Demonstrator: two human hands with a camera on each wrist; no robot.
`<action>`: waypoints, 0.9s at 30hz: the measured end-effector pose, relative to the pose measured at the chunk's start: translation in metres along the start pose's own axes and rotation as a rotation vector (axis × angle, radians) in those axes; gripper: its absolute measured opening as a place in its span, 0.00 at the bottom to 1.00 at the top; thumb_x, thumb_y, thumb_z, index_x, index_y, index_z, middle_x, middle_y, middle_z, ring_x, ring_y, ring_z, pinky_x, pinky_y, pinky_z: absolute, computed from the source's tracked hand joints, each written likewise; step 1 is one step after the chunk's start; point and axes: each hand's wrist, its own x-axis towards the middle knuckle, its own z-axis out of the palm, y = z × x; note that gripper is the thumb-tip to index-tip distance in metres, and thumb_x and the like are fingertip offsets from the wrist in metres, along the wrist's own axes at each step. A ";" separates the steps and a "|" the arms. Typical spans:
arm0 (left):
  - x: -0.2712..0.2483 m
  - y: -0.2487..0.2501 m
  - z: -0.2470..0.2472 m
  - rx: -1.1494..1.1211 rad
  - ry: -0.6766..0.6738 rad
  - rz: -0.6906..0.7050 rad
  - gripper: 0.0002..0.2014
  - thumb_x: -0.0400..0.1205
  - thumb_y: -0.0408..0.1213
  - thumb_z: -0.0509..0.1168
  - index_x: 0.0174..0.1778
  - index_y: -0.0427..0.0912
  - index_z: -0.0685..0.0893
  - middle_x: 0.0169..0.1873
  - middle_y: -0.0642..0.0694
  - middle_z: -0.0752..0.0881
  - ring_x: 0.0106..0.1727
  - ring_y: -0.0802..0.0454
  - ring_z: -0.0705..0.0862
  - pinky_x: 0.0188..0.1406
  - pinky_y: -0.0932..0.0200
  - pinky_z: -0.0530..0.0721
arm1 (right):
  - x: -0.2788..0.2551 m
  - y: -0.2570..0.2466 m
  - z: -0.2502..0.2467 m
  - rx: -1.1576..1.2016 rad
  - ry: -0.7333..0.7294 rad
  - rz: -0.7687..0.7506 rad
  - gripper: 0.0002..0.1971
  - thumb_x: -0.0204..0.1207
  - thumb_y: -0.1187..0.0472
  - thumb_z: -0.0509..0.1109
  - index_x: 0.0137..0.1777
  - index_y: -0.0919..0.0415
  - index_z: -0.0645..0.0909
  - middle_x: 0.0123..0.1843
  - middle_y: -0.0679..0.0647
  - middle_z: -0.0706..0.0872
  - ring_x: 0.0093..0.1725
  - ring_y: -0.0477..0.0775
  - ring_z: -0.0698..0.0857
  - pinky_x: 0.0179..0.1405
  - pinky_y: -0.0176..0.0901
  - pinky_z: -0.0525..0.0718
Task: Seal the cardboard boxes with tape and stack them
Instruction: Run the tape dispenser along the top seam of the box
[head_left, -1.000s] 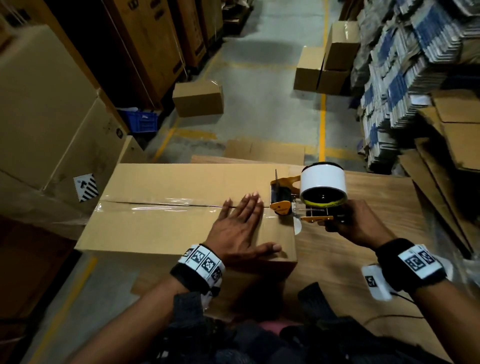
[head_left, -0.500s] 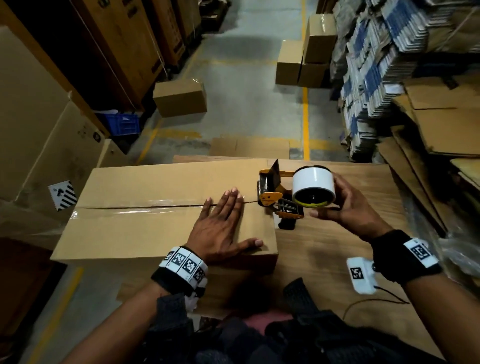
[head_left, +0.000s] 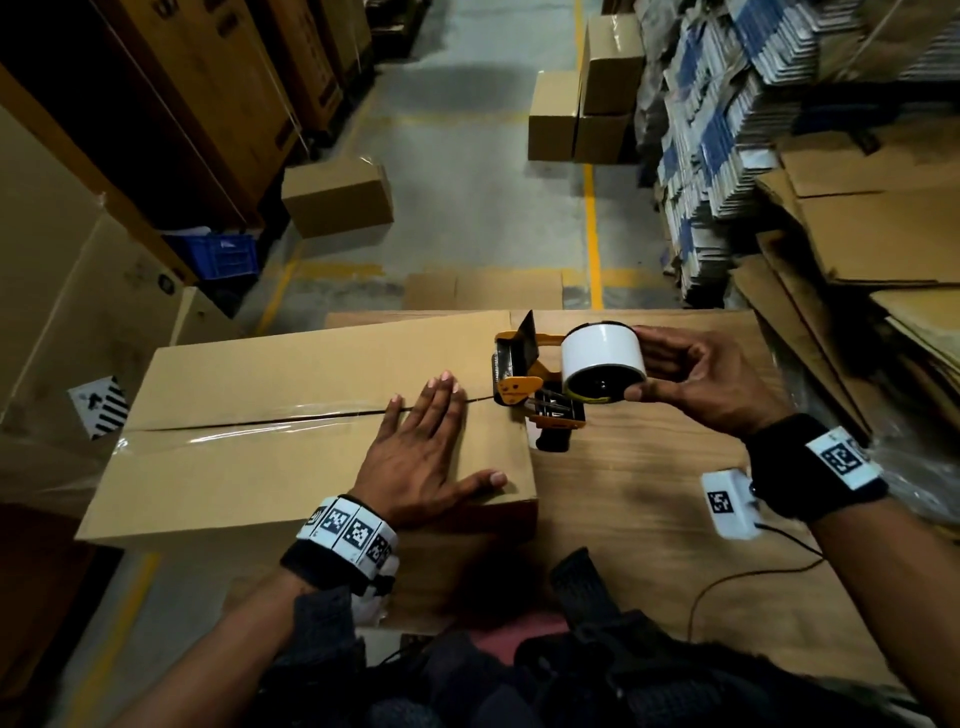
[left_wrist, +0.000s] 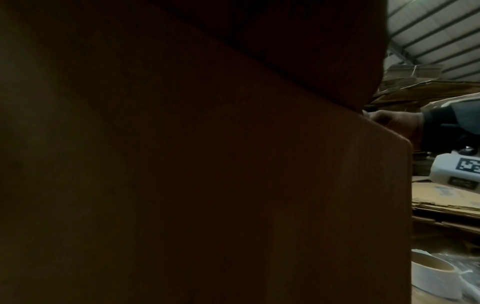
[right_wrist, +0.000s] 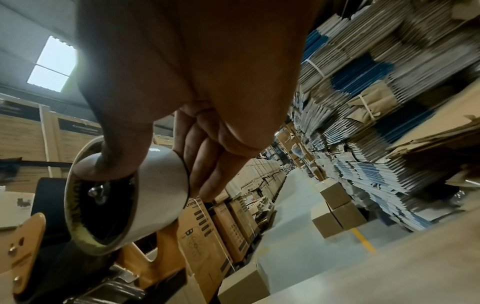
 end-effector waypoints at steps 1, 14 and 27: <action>0.000 0.000 0.001 0.001 0.004 0.000 0.61 0.70 0.88 0.26 0.91 0.47 0.30 0.88 0.51 0.25 0.89 0.54 0.26 0.90 0.38 0.35 | 0.000 0.001 0.000 -0.004 0.003 -0.008 0.39 0.60 0.72 0.84 0.75 0.65 0.80 0.65 0.44 0.90 0.68 0.51 0.89 0.67 0.43 0.86; 0.000 0.001 0.000 0.007 0.007 -0.008 0.61 0.69 0.88 0.26 0.91 0.47 0.30 0.88 0.51 0.25 0.89 0.55 0.26 0.90 0.37 0.37 | -0.017 0.045 0.022 0.092 0.024 0.219 0.56 0.56 0.78 0.87 0.85 0.55 0.68 0.78 0.51 0.82 0.77 0.46 0.78 0.79 0.49 0.77; -0.002 0.000 0.000 0.005 0.021 -0.009 0.59 0.72 0.87 0.27 0.91 0.47 0.30 0.89 0.50 0.26 0.89 0.54 0.27 0.90 0.37 0.38 | 0.008 0.107 0.069 -0.252 0.017 0.115 0.15 0.70 0.70 0.80 0.57 0.60 0.91 0.54 0.50 0.95 0.56 0.50 0.93 0.59 0.59 0.91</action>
